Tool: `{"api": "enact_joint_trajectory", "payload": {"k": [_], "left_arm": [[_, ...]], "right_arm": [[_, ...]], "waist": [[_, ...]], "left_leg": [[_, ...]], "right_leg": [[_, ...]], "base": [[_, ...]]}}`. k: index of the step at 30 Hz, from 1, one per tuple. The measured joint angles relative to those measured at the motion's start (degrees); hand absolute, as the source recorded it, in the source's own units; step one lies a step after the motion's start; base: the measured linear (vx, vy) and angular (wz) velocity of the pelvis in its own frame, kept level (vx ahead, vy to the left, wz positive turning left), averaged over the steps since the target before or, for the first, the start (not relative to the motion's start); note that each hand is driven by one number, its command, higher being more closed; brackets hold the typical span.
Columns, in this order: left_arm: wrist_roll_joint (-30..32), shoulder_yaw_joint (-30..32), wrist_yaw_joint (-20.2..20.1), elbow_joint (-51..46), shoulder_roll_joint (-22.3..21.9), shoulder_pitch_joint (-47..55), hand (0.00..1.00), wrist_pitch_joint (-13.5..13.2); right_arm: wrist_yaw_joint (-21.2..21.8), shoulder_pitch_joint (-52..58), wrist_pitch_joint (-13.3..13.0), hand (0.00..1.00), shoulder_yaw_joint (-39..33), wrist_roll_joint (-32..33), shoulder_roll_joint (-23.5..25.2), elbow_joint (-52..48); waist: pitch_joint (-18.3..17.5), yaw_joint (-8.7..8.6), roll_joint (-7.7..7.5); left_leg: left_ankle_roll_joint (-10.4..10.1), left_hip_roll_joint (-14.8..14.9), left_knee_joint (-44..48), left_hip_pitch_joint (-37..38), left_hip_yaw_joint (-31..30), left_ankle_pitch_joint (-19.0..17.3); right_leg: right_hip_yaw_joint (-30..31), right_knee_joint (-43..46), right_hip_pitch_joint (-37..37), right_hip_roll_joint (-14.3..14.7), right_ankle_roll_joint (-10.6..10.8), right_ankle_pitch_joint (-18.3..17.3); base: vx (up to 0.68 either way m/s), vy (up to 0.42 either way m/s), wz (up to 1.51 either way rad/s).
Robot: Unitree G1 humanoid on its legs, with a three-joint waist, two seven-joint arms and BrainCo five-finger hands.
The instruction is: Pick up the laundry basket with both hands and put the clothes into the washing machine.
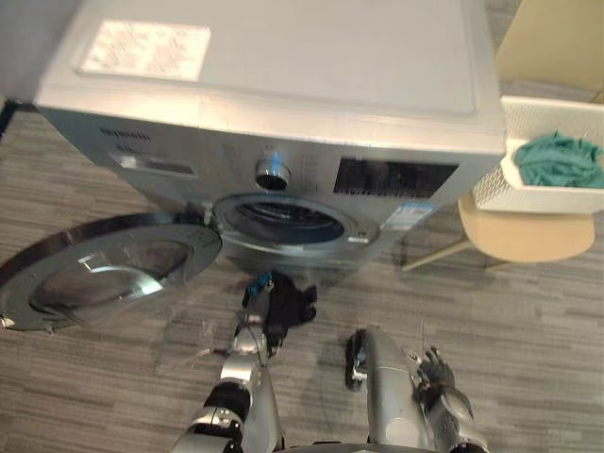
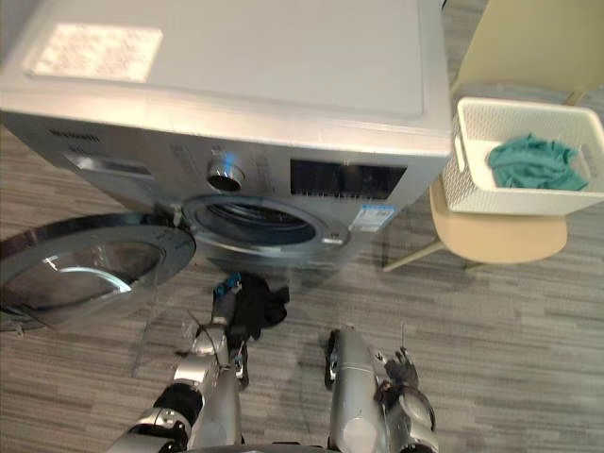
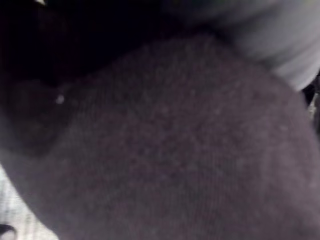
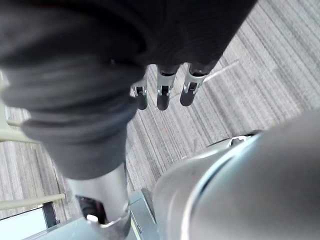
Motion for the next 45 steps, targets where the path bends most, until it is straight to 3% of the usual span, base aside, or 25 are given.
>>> {"api": "enact_joint_trajectory", "payload": {"k": [5, 9, 13, 18, 19, 20, 22, 24, 28, 32, 34, 36, 37, 40, 45], "left_arm": [[-5.41, 0.87, 3.29, -0.75, 1.9, -12.17, 1.0, 0.05], [-8.77, 4.94, 4.66, -4.18, 5.35, -20.01, 1.0, 0.02], [-13.9, 9.12, 6.1, -6.27, 11.88, -30.16, 1.0, -0.11], [-17.94, 11.17, 6.93, -5.07, 20.79, -45.3, 1.0, -0.15], [-18.11, 10.36, 6.73, -3.75, 22.08, -47.26, 1.0, -1.94], [-18.21, 9.8, 6.8, -3.5, 22.03, -47.51, 1.0, -2.06], [-20.13, 7.0, 6.91, 0.36, 23.43, -54.36, 1.0, -0.58], [-22.6, 2.81, 6.64, 0.95, 24.9, -57.32, 1.0, -3.33], [-26.1, -4.87, 9.39, 0.94, 26.01, -62.25, 1.0, -5.39], [-12.18, -9.3, 17.84, -2.49, 28.43, -64.45, 1.0, -4.02], [0.32, -10.6, 24.58, -5.3, 30.17, -64.44, 1.0, -0.5], [11.45, -12.88, 27.15, -6.68, 31.92, -64.43, 1.0, 2.67], [18.07, -14.93, 27.28, -6.98, 33.04, -64.4, 0.0, 4.31], [28.59, -16.59, 26.65, -7.27, 33.41, -64.38, 0.0, 7.13], [33.62, -17.08, 22.79, -6.38, 33.17, -64.44, 0.0, 10.45]], "right_arm": [[-2.19, -3.08, -1.51, 0.0, 2.69, 1.14, 0.08, -7.22], [-2.26, -3.04, -1.89, 0.0, 3.38, 1.97, 0.33, -9.2], [-2.06, -2.76, -2.02, 0.0, 3.38, 2.29, 0.48, -9.89], [-1.12, -2.62, -2.28, 0.0, 3.26, 2.51, 1.02, -10.08], [-0.59, -2.58, -2.44, 0.0, 3.19, 2.95, 1.11, -10.08], [-0.4, -2.48, -2.58, 0.0, 3.16, 3.1, 1.11, -10.0], [0.67, -1.97, -3.16, 0.0, 3.18, 4.79, 1.2, -10.1], [1.04, -0.76, -3.59, 0.0, 3.12, 5.9, 1.17, -10.49], [1.67, 1.55, -4.17, 0.0, 2.73, 7.9, 1.14, -10.46], [1.63, 3.51, -4.46, 0.0, 2.01, 7.9, 1.13, -13.85], [1.44, 5.06, -5.72, 0.0, 2.01, 7.9, 1.13, -16.39], [1.19, 5.96, -7.07, 0.0, 2.01, 8.09, 1.13, -17.81], [0.8, 5.97, -7.96, 0.0, 2.02, 8.64, 1.13, -17.98], [0.31, 5.97, -9.72, 0.0, 2.39, 9.79, 1.13, -18.61], [0.22, 5.97, -10.99, 0.0, 5.02, 11.89, 1.16, -17.45]], "waist": [[2.42, 0.0, -0.7], [3.84, -0.39, -1.83], [4.49, -1.72, -2.03], [5.76, -1.83, -2.96], [6.21, -1.98, -3.0], [6.24, -1.88, -3.02], [6.62, -1.64, -3.55], [6.78, -1.71, -3.66], [7.18, -1.57, -4.07], [7.24, -1.77, -4.18], [7.25, -1.82, -4.21], [7.3, -1.82, -4.31], [7.36, -1.8, -4.43], [7.41, -1.8, -4.54], [7.46, -1.84, -4.67]], "left_leg": [[0.22, 2.71, 7.91, -9.82, 0.39, -1.5], [0.2, 4.47, 8.88, -13.16, 1.13, -1.49], [0.2, 6.39, 8.64, -16.7, 1.28, -1.42], [0.43, 8.18, 6.83, -18.68, 2.85, -1.26], [0.62, 8.45, 6.4, -19.03, 3.08, -1.15], [0.63, 8.76, 6.26, -19.37, 3.17, -1.14], [1.23, 8.93, 5.76, -21.08, 3.43, -0.79], [1.47, 8.93, 5.88, -22.5, 3.45, -0.66], [1.8, 8.94, 6.96, -25.06, 3.55, -0.51], [2.7, 8.98, 7.91, -27.58, 3.41, -0.54], [3.06, 8.98, 8.65, -29.05, 3.29, -0.62], [3.09, 8.94, 9.26, -29.71, 3.21, -0.61], [3.1, 8.85, 9.41, -29.77, 3.25, -0.6], [3.52, 8.8, 9.4, -29.83, 3.89, -0.37], [3.6, 8.82, 8.9, -29.77, 3.9, -0.33]], "right_leg": [[3.0, 7.09, -11.33, 2.22, -0.51, -0.21], [3.97, 7.28, -15.57, 4.04, -0.79, 0.97], [3.86, 4.8, -18.68, 6.04, -0.78, 3.07], [4.26, -0.04, -20.65, 8.07, 0.01, 6.05], [4.24, -1.3, -20.67, 8.32, 0.28, 6.67], [4.25, -1.97, -20.78, 8.52, 0.42, 6.9], [4.16, -4.16, -21.71, 8.93, 0.66, 8.23], [4.21, -4.83, -22.74, 8.93, 1.01, 8.68], [4.16, -5.59, -24.27, 8.92, 1.21, 9.77], [4.38, -6.29, -26.19, 8.86, 1.77, 11.11], [4.44, -6.23, -27.17, 8.84, 2.04, 11.51], [4.42, -6.06, -27.53, 8.69, 2.09, 11.54], [4.31, -6.02, -27.5, 8.42, 2.09, 11.54], [4.19, -6.01, -27.5, 7.9, 2.09, 11.53], [3.96, -6.17, -27.51, 7.86, 2.09, 11.53]], "base": [[-0.13, 0.014, -0.31], [-0.06, -0.018, -0.32], [0.01, -0.012, -0.27], [0.03, 0.021, -0.33], [0.02, 0.039, -0.18], [0.01, 0.052, -0.23], [0.0, 0.055, -0.16], [-0.02, 0.052, -0.05], [-0.03, 0.043, -0.06], [-0.06, 0.049, -0.1], [-0.04, 0.054, -0.08], [-0.02, 0.043, -0.02], [0.0, 0.017, 0.03], [-0.01, 0.014, 0.05], [-0.01, -0.005, 0.01]]}}
